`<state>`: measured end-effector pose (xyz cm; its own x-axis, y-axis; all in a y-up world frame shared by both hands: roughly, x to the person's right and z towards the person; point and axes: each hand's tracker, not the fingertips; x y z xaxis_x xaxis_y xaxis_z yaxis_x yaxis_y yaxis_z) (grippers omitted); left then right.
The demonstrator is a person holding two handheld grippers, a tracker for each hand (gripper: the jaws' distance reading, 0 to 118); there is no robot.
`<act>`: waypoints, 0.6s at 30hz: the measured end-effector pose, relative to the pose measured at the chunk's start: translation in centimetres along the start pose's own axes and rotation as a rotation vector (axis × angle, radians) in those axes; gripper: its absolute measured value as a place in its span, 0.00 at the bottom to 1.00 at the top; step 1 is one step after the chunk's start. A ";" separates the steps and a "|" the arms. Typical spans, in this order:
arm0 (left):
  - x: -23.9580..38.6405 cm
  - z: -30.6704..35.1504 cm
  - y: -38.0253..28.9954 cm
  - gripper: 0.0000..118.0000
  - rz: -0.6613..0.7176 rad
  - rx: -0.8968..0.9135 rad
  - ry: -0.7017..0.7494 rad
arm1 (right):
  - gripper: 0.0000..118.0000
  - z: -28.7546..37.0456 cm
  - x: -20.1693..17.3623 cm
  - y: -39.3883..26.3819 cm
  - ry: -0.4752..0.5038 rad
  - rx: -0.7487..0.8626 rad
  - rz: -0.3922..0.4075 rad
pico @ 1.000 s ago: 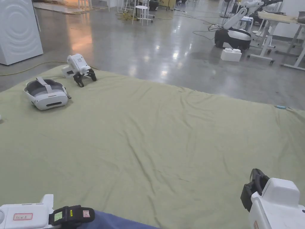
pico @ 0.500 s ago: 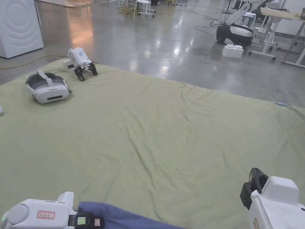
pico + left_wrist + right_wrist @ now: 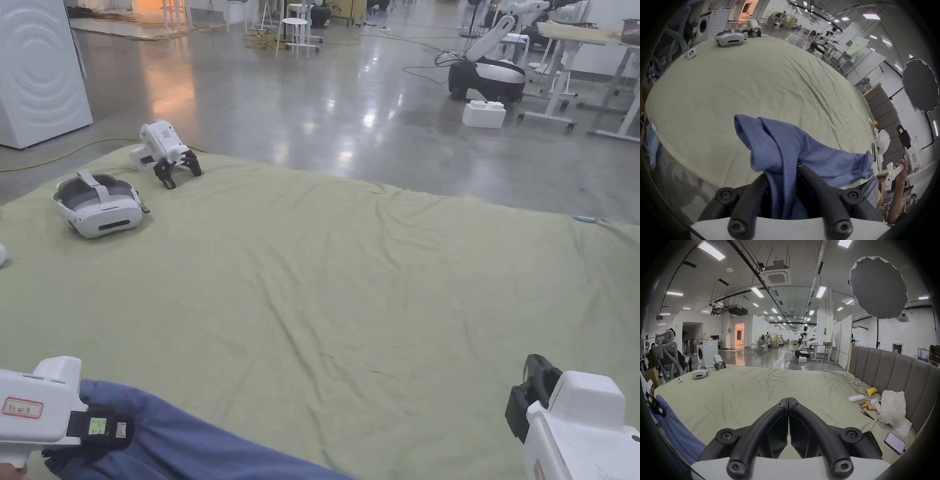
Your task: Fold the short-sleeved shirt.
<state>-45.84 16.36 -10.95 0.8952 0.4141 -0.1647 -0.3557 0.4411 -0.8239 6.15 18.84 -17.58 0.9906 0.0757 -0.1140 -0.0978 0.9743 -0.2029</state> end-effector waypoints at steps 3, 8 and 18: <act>3.6 0.3 -0.7 0.02 -0.065 -0.006 -0.022 | 0.00 0.0 0.3 -0.1 0.000 -0.001 -0.012; 9.5 -0.7 -1.8 0.02 -0.074 -0.034 -0.209 | 0.00 0.3 0.7 -0.4 0.000 -0.002 -0.025; 18.4 -13.5 -5.5 0.02 -0.171 -0.220 -0.058 | 0.00 1.1 2.8 -1.1 -0.037 -0.012 -0.044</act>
<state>-23.78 10.78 -16.74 0.9180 0.3963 0.0124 -0.1287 0.3274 -0.9361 9.17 18.20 -16.59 0.9968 0.0408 -0.0692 -0.0551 0.9742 -0.2189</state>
